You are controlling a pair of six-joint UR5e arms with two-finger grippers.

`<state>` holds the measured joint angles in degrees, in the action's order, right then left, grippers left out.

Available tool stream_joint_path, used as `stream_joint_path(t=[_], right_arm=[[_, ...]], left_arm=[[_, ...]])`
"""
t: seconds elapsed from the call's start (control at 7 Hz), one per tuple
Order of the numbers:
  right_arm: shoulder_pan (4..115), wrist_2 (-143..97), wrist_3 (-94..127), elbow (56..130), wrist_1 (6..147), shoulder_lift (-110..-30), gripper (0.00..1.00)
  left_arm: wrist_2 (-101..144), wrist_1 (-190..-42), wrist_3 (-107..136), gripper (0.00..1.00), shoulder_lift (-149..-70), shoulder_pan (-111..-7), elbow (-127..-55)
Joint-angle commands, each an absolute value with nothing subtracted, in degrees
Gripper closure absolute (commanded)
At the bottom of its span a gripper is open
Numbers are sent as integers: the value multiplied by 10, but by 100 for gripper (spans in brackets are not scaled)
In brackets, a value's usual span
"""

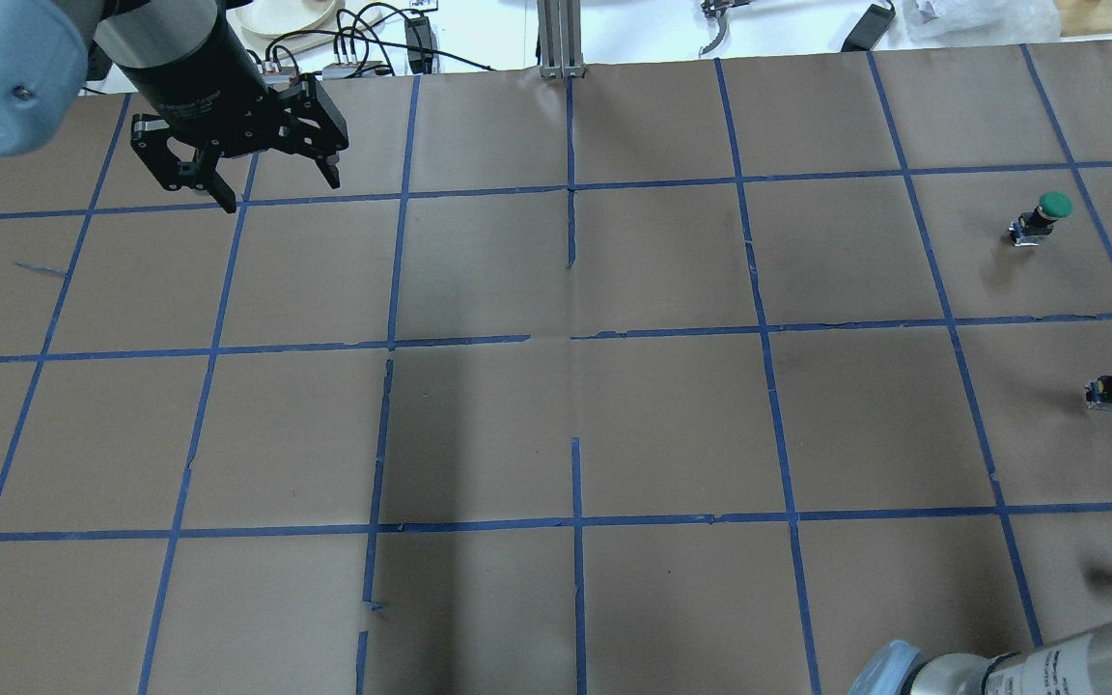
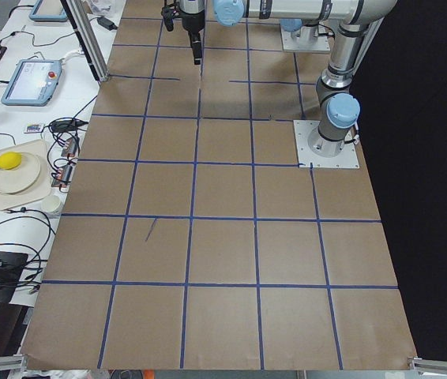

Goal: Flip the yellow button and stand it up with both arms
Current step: 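Lower the button upright onto the table with the right gripper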

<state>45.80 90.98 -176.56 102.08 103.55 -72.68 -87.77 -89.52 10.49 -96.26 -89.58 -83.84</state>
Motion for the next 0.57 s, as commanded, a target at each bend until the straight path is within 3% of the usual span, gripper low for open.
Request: stream_joint_path(t=[0.0,0.14,0.29,0.43], right_arm=[[457,911,-1765,1009,1013,-714,84],[457,907,-1760,1011,1013,-711,52],[457,905,-1759,1013,1013,-707,1],[457,905,-1755,1010,1017,-708,0]], left_arm=[[-868,-929,28,0,-949,-897,-844],[-867,-939,-6,0,-947,-889,-841],[-868,-961,-15,0,-947,-888,-832],[-872,-964,-52,0,-944,-887,-831]])
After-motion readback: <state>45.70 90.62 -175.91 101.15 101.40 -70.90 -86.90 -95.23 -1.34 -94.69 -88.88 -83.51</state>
